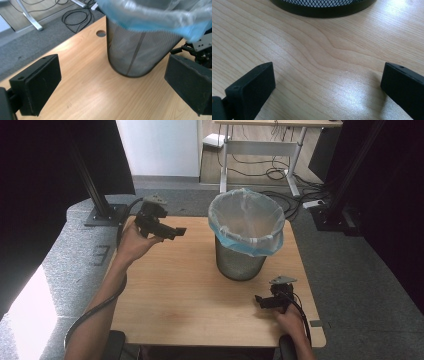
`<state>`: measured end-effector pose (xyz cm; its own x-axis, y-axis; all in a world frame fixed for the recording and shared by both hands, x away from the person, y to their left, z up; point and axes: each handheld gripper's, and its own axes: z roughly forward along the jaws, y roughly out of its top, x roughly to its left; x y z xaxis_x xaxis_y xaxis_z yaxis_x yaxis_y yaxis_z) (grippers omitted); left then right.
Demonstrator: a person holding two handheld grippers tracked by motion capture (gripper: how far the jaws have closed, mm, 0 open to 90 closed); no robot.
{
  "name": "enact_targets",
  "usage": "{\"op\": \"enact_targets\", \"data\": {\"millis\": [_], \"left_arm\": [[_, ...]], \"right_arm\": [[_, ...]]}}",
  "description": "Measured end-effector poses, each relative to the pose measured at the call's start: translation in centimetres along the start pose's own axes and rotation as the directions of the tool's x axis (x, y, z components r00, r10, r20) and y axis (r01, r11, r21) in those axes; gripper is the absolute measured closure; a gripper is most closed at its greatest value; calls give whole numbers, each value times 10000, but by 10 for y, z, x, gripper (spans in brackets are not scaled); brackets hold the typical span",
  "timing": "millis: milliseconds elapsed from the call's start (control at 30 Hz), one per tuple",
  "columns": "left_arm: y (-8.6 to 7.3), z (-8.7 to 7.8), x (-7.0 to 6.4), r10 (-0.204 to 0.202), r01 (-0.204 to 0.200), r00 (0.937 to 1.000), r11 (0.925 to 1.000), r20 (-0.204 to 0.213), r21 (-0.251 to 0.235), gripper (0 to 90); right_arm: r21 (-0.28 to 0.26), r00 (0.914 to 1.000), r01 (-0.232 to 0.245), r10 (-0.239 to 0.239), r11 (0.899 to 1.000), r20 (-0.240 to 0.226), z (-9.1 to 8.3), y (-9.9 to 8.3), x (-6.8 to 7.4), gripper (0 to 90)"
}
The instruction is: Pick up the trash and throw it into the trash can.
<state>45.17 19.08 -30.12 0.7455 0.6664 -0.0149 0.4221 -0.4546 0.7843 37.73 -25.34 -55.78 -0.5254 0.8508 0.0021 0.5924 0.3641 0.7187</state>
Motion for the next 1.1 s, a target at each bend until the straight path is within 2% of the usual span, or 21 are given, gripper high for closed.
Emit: {"op": "enact_targets", "data": {"millis": [300,500,633,733,867,1000,1100], "left_arm": [[-65,21,22,-736,736,9972,9973,-97,0,0],[-107,35,28,-971,971,9946,9953,-369,-17,0],[-137,47,30,-1030,1043,9928,9944,-609,185,0],[-159,57,30,-1219,1237,9904,9920,-646,248,0],[-184,70,29,-1200,1239,9892,9913,-842,439,0],[-205,82,25,-995,1079,9892,9913,-1075,750,0],[-218,91,22,-957,1064,9900,9889,-1040,1032,0]], "right_arm": [[-12,10000,-6,6,10000,2,0,0,0,0],[-14,10000,-12,12,10000,8,0,0,0,0],[-14,10000,-21,21,10000,0,0,0,0,0],[-15,10000,-30,30,10000,-4,0,0,0,0],[-16,10000,-26,26,10000,-3,0,0,0,0],[-18,10000,-57,57,10000,21,0,0,1,0],[-17,10000,-66,66,10000,29,0,0,1,0]]}}
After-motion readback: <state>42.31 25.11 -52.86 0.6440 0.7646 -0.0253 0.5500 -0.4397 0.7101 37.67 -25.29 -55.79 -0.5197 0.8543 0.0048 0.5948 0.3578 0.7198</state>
